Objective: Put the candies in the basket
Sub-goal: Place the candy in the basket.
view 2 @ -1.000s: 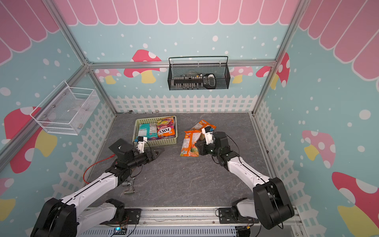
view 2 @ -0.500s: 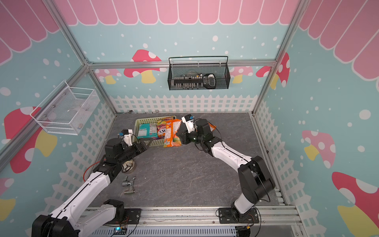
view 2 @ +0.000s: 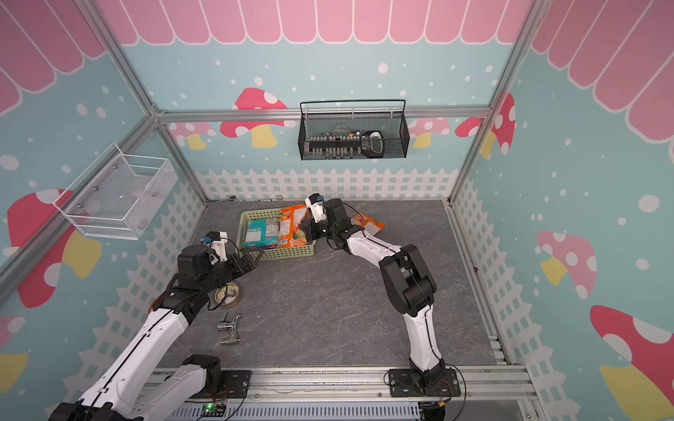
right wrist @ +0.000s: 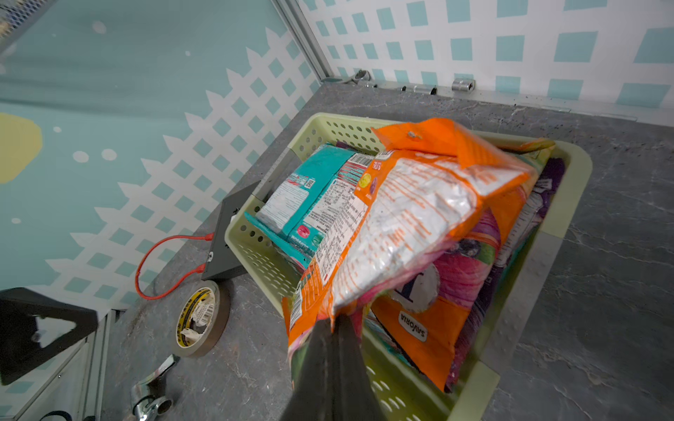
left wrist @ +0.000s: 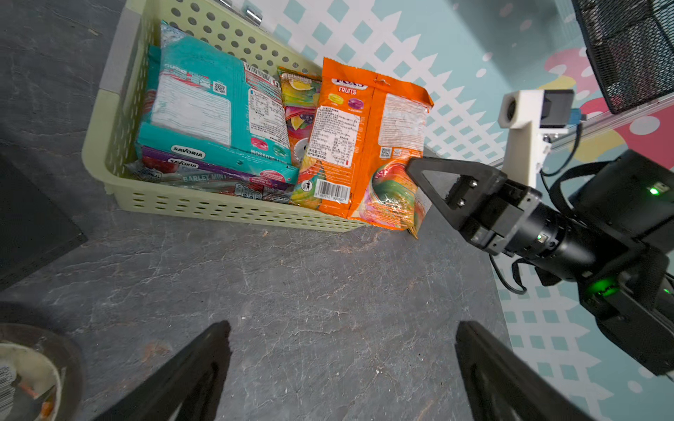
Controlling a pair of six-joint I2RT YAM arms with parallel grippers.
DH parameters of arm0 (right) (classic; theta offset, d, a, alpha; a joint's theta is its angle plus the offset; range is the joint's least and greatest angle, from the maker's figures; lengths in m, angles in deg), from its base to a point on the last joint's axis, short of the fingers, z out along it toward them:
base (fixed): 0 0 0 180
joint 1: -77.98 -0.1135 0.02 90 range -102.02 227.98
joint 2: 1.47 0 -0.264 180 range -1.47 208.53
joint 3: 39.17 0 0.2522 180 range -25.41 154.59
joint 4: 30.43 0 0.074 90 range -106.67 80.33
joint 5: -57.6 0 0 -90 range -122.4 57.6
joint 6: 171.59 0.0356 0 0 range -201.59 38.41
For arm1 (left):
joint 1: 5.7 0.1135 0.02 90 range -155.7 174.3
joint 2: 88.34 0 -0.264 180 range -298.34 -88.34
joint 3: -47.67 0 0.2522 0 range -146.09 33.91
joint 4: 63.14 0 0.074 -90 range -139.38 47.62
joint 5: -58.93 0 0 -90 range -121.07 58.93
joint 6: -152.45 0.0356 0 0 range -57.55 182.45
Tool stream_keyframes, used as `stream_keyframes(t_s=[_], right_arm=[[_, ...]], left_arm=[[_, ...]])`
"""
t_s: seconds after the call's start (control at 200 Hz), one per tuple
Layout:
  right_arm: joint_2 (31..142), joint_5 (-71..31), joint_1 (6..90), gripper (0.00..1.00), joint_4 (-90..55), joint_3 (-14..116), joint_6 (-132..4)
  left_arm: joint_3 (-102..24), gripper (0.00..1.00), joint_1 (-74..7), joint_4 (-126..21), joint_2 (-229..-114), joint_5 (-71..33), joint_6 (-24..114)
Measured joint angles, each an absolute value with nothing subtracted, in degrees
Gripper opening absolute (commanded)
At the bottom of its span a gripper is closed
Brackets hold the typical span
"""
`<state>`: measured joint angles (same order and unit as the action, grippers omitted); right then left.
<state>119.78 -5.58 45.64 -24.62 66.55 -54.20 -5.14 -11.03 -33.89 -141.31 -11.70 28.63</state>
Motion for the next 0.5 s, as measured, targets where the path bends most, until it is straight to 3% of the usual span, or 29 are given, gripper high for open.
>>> stream_keyframes(t_s=[0.225, 0.5], right_arm=[[130.18, -11.28, 45.66, 0.00, -15.88, 81.13, -57.69], [131.47, -15.04, 45.73, 0.00, -11.22, 83.23, -60.43]], left_arm=[[-5.14, 0.99, -11.03, -33.30, -141.31, -11.81, 28.89], [-5.14, 0.99, -11.03, -33.23, -141.24, -11.81, 29.50]])
